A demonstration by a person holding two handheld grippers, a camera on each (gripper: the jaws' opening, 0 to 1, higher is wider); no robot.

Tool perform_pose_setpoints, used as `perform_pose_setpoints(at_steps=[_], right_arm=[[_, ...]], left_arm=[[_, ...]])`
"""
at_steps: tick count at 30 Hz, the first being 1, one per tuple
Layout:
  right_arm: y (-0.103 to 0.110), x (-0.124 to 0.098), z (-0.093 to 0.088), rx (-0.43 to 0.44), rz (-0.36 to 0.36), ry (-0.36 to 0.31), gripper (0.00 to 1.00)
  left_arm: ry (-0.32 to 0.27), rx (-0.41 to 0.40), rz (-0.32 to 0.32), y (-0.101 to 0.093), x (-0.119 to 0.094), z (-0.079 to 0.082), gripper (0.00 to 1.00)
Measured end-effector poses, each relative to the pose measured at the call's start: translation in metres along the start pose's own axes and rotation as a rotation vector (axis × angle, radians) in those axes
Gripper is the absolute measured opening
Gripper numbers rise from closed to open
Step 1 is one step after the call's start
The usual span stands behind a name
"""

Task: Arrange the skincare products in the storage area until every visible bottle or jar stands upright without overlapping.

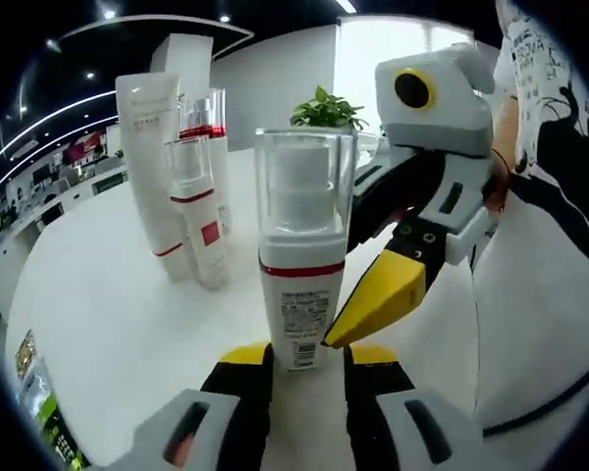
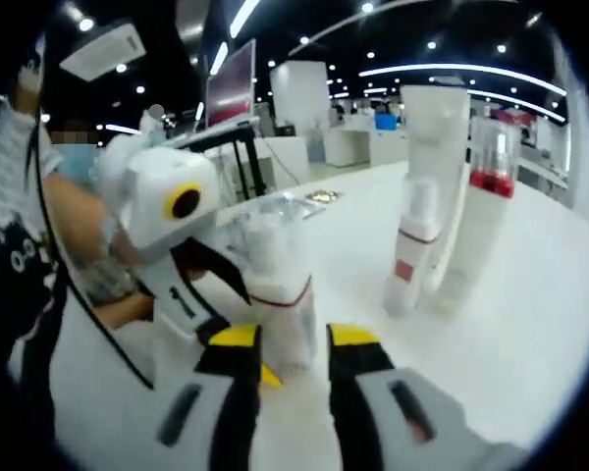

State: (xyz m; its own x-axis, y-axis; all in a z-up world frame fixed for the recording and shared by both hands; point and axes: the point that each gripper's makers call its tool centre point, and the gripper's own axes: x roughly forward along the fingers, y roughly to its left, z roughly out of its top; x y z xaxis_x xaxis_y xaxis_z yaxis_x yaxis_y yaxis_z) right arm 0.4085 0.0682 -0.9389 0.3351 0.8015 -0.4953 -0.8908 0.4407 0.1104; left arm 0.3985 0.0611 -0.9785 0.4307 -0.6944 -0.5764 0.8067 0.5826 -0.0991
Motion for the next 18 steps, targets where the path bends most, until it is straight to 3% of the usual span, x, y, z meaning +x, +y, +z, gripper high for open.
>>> perform_pose_setpoints(at_steps=[10,18], right_arm=[[-0.011,-0.008,-0.013,-0.022,-0.008,0.038,0.23],[-0.028,-0.015,-0.016,-0.014,-0.052,0.043,0.22]], left_arm=[[0.052,0.026,-0.039,-0.005,-0.01,-0.006,0.28],[0.043,0.073,-0.04,0.006,-0.008,0.008,0.32]])
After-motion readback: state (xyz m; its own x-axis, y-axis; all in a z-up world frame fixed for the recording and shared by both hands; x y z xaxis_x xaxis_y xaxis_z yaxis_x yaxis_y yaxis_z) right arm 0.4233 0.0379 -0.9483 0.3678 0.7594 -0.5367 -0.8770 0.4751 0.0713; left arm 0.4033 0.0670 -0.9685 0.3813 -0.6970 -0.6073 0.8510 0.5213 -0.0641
